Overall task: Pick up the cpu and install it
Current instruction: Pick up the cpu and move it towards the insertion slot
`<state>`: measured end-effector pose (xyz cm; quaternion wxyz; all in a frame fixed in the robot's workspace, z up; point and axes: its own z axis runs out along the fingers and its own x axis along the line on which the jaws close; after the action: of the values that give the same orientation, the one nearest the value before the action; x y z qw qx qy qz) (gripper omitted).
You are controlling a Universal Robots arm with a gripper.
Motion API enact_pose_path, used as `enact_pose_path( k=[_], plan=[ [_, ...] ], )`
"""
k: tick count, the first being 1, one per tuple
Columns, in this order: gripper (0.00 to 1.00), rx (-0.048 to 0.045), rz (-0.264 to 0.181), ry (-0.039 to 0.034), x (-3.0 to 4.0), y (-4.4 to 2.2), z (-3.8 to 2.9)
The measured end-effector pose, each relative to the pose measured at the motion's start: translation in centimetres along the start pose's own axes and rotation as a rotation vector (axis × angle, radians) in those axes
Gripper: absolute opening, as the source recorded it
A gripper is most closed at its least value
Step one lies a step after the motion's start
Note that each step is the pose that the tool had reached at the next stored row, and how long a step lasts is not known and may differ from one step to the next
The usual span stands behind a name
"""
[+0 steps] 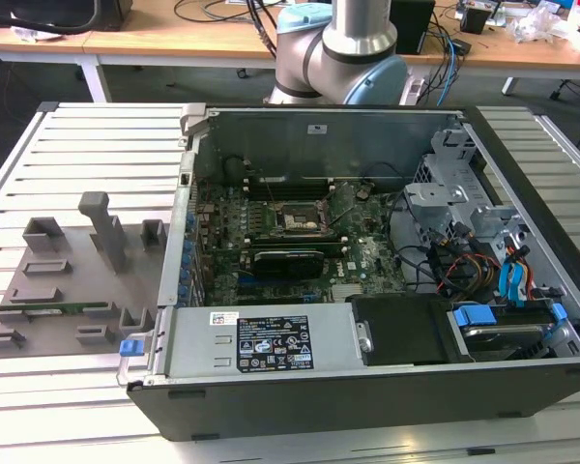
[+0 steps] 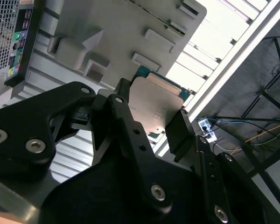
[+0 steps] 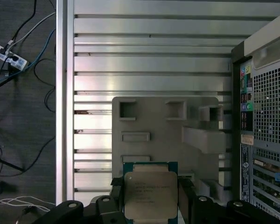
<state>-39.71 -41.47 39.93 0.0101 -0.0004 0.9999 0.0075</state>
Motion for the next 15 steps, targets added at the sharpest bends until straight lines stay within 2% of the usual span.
enact_pose_path(
  k=[3, 5, 10, 12, 13, 15],
  plan=[
    [0.55, 0.0019, 0.000, 0.0001, -0.86, 0.00, 0.03],
    [0.55, 0.0018, 0.000, 0.0000, -1.71, 0.00, 0.05],
    [0.55, 0.0019, 0.000, 0.0001, -4.43, 0.00, 0.13],
    [0.55, 0.0021, 0.000, 0.0000, -5.20, 0.01, 0.17],
    [0.55, 0.0024, 0.000, 0.0000, -6.01, 0.02, 0.19],
    [0.55, 0.0029, 0.000, -0.0001, -7.01, 0.02, 0.23]
  ],
)
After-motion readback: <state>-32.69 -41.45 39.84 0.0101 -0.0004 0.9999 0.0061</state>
